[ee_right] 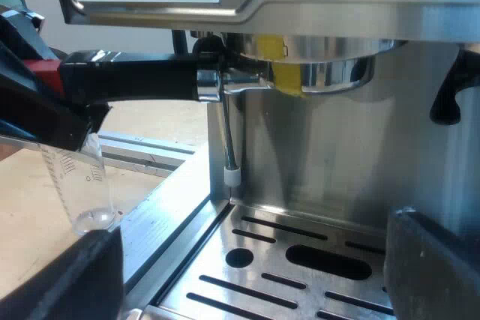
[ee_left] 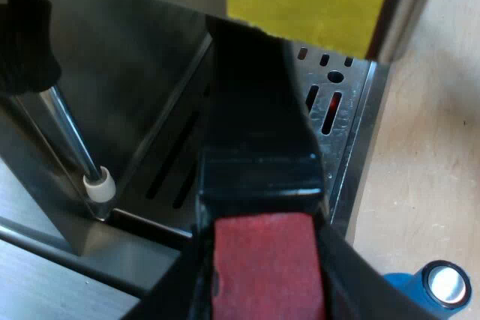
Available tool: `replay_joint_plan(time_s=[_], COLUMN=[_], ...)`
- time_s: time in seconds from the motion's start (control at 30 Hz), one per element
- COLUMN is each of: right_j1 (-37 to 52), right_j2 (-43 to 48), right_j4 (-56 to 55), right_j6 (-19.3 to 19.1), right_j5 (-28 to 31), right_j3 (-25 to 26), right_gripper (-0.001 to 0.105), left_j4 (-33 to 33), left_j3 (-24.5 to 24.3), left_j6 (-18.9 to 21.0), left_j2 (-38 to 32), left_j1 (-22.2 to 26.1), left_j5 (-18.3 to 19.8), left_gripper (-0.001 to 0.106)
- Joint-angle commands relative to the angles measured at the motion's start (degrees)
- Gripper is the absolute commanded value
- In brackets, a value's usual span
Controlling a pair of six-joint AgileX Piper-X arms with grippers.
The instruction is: Put the handle in the coffee machine
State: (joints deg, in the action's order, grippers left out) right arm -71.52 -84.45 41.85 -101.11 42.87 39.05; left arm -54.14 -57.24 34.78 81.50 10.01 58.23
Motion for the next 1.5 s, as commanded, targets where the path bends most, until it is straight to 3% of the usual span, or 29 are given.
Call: replay_joint_plan(time_s=[0.03,0.4,0.73,0.8,0.97,1.23,1.4,1.5], right_j1=[-0.15,-0.15,0.24,0.23,0.53,3.44,5.36,5.94], right_j2=[-0.05,-0.05,-1.68,-3.07,-7.99,-14.17,-17.69,-19.9], right_j4=[0.79,0.61,0.76,0.76,2.97,14.08,14.07,13.51], right_j6=[-0.29,-0.29,0.96,0.68,0.7,0.66,0.66,0.34], right_j5=[0.18,0.16,-3.3,-3.3,-3.32,-3.3,-10.81,-9.88], right_j3=[0.05,0.05,0.05,0.05,0.16,0.9,4.64,8.01], right_gripper=[0.072,0.072,0.072,0.069,0.043,0.042,0.042,0.042], left_j4=[0.21,0.33,0.55,0.53,0.53,0.64,0.68,0.68], left_j3=[-0.89,-0.89,-0.89,-0.89,-0.89,-0.89,-0.89,-0.89], left_j6=[0.08,-0.1,-0.23,-0.23,-0.23,-0.23,-0.23,-0.23], left_j2=[-1.75,-1.75,-1.75,-1.75,-1.75,-1.75,-1.75,-1.75], left_j1=[-0.52,-0.52,-0.52,-0.52,-0.52,-0.52,-0.52,-0.52], left_j5=[9.57,9.57,9.47,9.48,9.48,9.48,9.48,9.48], left_gripper=[0.001,0.001,0.001,0.001,0.001,0.001,0.001,0.001])
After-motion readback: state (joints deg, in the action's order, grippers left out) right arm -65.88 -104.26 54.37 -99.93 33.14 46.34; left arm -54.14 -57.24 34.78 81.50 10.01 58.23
